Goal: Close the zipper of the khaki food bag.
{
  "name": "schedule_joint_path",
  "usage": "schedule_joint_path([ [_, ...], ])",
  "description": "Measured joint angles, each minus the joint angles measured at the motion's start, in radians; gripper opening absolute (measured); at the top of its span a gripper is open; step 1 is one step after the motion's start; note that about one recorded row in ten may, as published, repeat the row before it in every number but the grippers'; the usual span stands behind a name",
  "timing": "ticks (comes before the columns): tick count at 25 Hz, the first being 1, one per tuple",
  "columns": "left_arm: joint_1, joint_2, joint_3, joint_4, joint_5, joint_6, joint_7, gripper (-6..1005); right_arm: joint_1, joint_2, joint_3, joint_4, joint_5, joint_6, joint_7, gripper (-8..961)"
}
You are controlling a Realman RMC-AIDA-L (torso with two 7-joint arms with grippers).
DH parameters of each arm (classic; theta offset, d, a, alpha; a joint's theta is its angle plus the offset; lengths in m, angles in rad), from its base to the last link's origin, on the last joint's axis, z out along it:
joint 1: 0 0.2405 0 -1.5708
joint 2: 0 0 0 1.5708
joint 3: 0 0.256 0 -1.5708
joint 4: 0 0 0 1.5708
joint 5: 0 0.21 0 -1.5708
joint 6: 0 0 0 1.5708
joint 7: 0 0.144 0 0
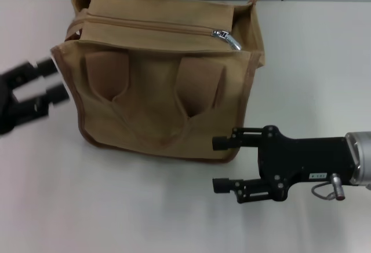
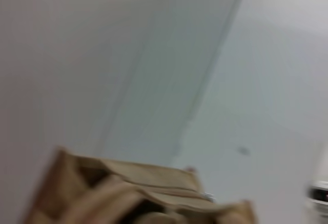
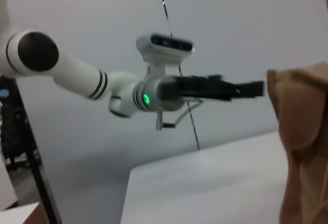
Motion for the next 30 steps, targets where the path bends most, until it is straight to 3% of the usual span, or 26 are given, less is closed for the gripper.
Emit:
schedule_joint_path([
  [2,0.004,-0.002,0.007,0.001,0.036,0.057,0.02,810,0.0,0.001,-0.016,0.003,-0.001,0.012,-0.004,751],
  [6,0.003,-0.019,0.045,-0.001,0.115,0.081,0.077,806,0.0,0.003,-0.024,0.026,0.0,0.02,-0.036,751],
  [7,-0.006,-0.04,0.082,-0.007,0.176,0.074,0.126,805,0.0,0.003,-0.024,0.032,0.001,0.02,-0.044,751],
  [13,-0.024,-0.087,0.096,-0.009,0.279,0.038,0.215,805,0.012,0.004,-0.024,0.078,0.0,0.022,-0.094,751],
  [18,-0.022,-0.094,0.098,-0.015,0.289,0.022,0.242,805,0.014,0.004,-0.024,0.089,-0.001,0.03,-0.099,751],
  [30,-0.022,-0.085,0.099,-0.018,0.3,0.026,0.241,805,0.026,0.005,-0.024,0.106,0.004,0.044,-0.106,751],
])
